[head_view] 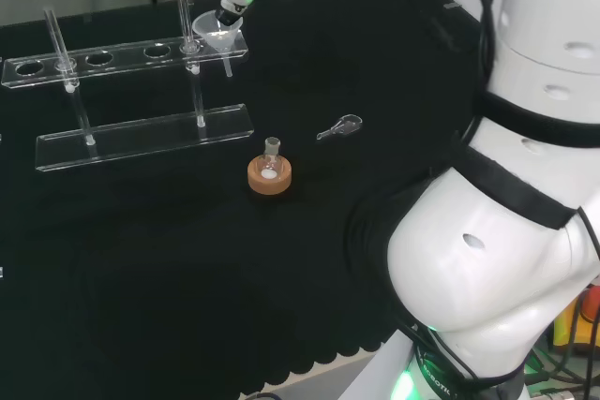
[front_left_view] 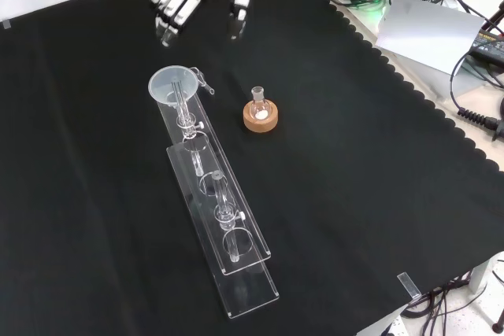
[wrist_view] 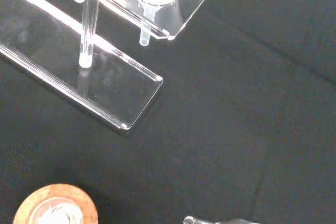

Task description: Put the funnel back on the funnel stand.

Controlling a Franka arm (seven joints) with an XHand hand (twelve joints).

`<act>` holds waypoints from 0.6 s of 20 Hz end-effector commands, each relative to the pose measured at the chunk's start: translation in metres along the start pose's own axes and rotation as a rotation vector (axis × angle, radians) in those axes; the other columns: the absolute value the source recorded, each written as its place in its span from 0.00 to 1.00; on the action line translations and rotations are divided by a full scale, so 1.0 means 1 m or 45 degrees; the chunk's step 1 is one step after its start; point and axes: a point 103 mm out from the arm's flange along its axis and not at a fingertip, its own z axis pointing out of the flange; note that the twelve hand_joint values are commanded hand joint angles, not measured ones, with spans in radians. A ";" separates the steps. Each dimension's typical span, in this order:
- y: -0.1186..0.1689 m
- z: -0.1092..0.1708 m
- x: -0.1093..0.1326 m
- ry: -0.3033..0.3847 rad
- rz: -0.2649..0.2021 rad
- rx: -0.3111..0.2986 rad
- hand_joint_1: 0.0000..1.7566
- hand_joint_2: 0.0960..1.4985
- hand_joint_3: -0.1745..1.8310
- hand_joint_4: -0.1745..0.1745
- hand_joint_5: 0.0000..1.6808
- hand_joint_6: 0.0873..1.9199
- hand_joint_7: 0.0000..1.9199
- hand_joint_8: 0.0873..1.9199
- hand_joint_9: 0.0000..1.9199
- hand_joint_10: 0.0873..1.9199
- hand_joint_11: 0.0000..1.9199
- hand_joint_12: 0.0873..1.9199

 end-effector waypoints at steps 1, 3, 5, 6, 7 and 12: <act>-0.055 0.011 -0.008 0.107 0.102 -0.064 0.30 0.65 0.01 0.39 0.08 0.00 0.07 0.34 0.19 0.35 0.18 0.69; -0.069 0.015 -0.009 0.122 0.122 -0.074 0.30 0.66 0.01 0.39 0.08 0.00 0.07 0.34 0.20 0.35 0.18 0.69; -0.082 0.019 -0.009 0.134 0.139 -0.078 0.30 0.66 0.01 0.39 0.09 0.00 0.08 0.34 0.20 0.35 0.18 0.69; -0.088 0.021 -0.008 0.138 0.149 -0.077 0.30 0.67 0.01 0.39 0.09 0.00 0.08 0.34 0.20 0.34 0.18 0.68; -0.094 0.023 -0.008 0.143 0.157 -0.076 0.30 0.67 0.00 0.39 0.09 0.00 0.08 0.33 0.21 0.34 0.19 0.68; -0.125 0.032 -0.006 0.152 0.200 -0.067 0.31 0.67 0.00 0.39 0.10 0.00 0.08 0.33 0.22 0.33 0.19 0.68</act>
